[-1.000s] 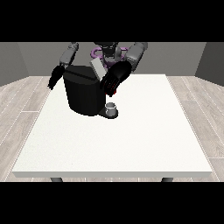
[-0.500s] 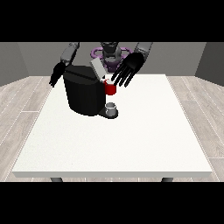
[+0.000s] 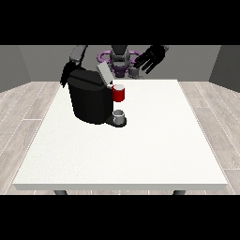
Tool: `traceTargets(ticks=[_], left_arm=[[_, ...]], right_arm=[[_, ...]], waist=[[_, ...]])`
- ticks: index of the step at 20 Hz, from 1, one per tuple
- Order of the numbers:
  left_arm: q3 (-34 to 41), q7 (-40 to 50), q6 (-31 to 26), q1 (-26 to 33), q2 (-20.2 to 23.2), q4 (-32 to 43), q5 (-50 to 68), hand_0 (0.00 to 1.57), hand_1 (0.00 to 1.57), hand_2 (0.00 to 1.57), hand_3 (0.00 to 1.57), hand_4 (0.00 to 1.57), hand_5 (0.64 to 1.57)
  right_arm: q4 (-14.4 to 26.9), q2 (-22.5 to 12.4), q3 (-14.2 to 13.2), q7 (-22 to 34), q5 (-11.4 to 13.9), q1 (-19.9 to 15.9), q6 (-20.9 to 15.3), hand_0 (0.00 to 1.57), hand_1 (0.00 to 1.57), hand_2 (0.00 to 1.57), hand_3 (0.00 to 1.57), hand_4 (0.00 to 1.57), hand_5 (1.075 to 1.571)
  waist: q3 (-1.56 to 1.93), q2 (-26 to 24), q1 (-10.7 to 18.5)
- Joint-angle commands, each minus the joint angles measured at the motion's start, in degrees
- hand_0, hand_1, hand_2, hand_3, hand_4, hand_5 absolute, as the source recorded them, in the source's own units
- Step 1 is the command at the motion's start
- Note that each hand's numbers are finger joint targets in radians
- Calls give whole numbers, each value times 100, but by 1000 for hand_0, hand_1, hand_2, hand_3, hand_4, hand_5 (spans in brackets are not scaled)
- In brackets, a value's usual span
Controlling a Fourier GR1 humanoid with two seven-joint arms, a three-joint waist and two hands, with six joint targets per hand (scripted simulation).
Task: Insert the coffee pod into the coffee machine and close the lid
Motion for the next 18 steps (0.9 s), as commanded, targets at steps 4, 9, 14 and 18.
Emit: traceTargets(ticks=[4, 9, 14, 18], left_arm=[[1257, -308, -241, 1251, -976, 143, 1657, 0, 0, 0, 0, 69, 1571], [1025, -455, -383, 2231, -1263, 207, 1580, 0, 0, 0, 0, 393, 1571], [743, -312, -385, 2664, -1425, 73, 1783, 0, 0, 0, 0, 386, 1571], [1039, -12, -476, 2713, -1284, -318, 2086, 0, 0, 0, 0, 390, 1571]], right_arm=[[-27, -74, -156, 7, -195, 621, 142, 0, 0, 0, 0, 0, 1571], [-394, 108, 49, -121, -488, 571, 597, 0, 0, 0, 0, 0, 1571], [-634, -175, 234, 302, -394, 161, 897, 0, 0, 0, 0, 62, 1571], [-1030, -340, 354, 384, -397, -6, 1162, 0, 0, 0, 0, 251, 1571]], waist=[[-4, -1143, 686], [6, -1774, 1116], [7, -2063, 1269], [7, -1814, 1157]])
